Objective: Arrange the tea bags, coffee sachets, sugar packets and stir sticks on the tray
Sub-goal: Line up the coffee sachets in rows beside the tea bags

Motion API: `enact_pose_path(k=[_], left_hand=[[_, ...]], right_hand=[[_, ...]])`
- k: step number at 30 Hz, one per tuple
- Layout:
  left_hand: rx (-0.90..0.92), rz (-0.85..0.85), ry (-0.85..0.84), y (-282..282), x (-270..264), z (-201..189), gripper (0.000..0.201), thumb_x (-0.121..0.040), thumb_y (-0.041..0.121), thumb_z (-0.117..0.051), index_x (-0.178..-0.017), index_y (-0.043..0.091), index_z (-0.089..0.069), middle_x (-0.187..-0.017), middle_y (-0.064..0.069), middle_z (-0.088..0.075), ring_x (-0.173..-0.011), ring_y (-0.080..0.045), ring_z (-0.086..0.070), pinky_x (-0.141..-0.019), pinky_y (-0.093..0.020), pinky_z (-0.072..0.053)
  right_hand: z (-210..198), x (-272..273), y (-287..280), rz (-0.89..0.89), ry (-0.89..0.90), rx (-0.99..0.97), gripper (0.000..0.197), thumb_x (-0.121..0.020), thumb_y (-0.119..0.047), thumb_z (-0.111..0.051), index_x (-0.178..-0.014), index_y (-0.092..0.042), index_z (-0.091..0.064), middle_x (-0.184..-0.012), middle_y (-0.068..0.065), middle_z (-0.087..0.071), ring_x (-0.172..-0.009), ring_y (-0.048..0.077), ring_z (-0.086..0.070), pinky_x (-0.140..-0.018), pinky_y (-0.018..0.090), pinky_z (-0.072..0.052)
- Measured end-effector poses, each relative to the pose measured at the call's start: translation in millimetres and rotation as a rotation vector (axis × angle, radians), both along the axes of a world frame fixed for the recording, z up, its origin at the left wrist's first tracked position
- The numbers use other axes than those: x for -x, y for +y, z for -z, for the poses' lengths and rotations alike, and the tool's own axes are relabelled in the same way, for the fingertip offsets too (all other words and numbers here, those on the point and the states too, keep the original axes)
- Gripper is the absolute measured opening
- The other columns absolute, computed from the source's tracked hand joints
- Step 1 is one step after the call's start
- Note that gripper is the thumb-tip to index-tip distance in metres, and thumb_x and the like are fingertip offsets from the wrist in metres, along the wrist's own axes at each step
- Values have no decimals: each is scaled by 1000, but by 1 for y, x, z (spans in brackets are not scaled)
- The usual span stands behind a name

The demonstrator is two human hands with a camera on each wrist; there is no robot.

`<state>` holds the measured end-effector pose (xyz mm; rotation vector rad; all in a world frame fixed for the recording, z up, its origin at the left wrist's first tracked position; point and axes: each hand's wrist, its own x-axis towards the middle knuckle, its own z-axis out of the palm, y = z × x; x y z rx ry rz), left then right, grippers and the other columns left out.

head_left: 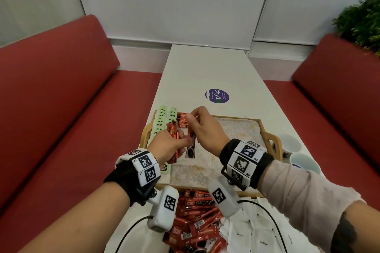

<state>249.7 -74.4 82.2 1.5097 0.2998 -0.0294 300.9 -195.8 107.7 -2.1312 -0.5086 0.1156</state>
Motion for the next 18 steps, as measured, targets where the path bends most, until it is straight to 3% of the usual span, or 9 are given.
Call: enact_pose_path(k=[4,9,13,15,18], left_hand=[[98,-200,-36,7,-15,3,35,-79,9,-74,-59,22,-49,-46,2,-48,-38,-11,-44,-46,-20,-35],[142,-248,-72,11,-30,6,33,-81,10,-72,-59,23,-52,-44,3,-49,-37,-11,-44,-41,-18,-31],[154,-261,-71,17,-43,9,31,-78,9,-74,-66,22,-49,-48,4,-55,-37,-11,-46,-47,-21,-34],[132,-282,-57,20,-50,9,31,-79,11,-75,-67,21,-48,-49,4,-56,-37,-9,-47,-43,-19,-36],[127,-329,-34,27,-57,9,31,-82,13,-73,-68,21,-46,-43,7,-54,-36,-6,-48,-36,-16,-36]], right_hand=[[8,-7,-4,-44,167,-9,27,-97,-40,-47,-100,-13,-44,-84,1,-63,-58,17,-58,-50,22,-41],[18,-12,3,-152,226,1,11,-96,-12,-50,-105,-6,-46,-84,10,-67,-64,16,-60,-52,13,-44],[21,-26,7,-96,240,-62,3,-95,-11,-50,-96,-8,-51,-73,3,-63,-58,14,-60,-54,24,-44],[23,-35,7,-60,225,-64,2,-94,-10,-53,-92,-9,-53,-72,3,-63,-57,14,-59,-53,22,-44],[27,-55,1,27,151,53,8,-90,-13,-62,-83,-14,-57,-74,2,-64,-61,16,-61,-61,28,-48]])
